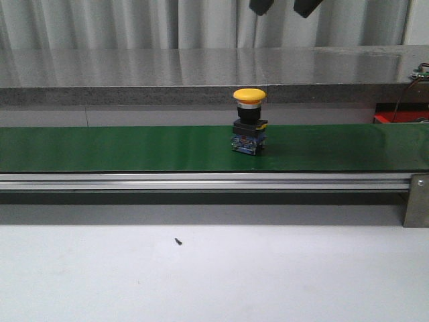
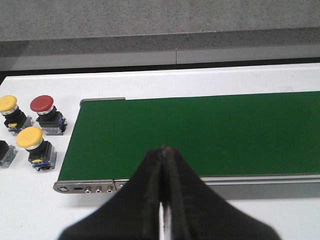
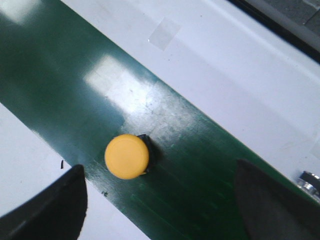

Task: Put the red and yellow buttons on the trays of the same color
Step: 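Move the right gripper over the yellow button on the belt, then close the right gripper on the yellow button and lift it, then carry the yellow button into the yellow tray and open the right gripper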

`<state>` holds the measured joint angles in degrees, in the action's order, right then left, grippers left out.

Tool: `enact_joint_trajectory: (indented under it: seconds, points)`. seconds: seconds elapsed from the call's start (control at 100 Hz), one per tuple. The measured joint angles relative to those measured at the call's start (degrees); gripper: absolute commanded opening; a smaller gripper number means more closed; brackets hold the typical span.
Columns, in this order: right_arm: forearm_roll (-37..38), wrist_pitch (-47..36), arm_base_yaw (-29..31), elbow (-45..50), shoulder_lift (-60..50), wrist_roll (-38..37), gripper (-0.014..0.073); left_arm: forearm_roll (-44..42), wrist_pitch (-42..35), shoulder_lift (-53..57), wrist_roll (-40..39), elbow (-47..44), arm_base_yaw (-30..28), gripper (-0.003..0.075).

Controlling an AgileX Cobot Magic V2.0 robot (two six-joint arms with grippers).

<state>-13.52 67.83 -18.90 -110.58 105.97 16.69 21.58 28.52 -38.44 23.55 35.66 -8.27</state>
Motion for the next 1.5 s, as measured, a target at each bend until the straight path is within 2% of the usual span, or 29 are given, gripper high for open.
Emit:
enact_joint_trajectory:
  seconds: [0.4,0.87,0.96,1.11,1.18,1.38,1.5]
  points:
    - [0.20,-5.09,-0.33,13.01,0.00,-0.11,0.0589,0.00,0.00,0.00,0.00,0.00,0.00,-0.0020]
    - [0.78,-8.36,-0.33,14.26,4.13,-0.19,0.0587,0.00,0.00,0.00,0.00,0.00,0.00,-0.0020]
    - [2.37,-7.20,-0.45,14.26,5.66,-1.81,0.0506,0.00,0.00,0.00,0.00,0.00,0.00,-0.0020]
    - [4.81,-6.38,-0.45,14.39,6.22,-3.31,0.0208,0.00,0.00,0.00,0.00,0.00,0.00,-0.0020]
    - [5.34,-6.10,-0.45,14.39,5.68,-3.44,0.0120,0.00,0.00,0.00,0.00,0.00,0.00,-0.0020]
    - [5.42,-3.80,-0.21,14.39,3.06,-3.80,0.0111,0.00,0.00,0.00,0.00,0.00,0.00,-0.0020]
    - [5.42,-1.56,1.92,14.39,0.31,-3.69,0.0111,0.00,0.00,0.00,0.00,0.00,0.00,-0.0020]
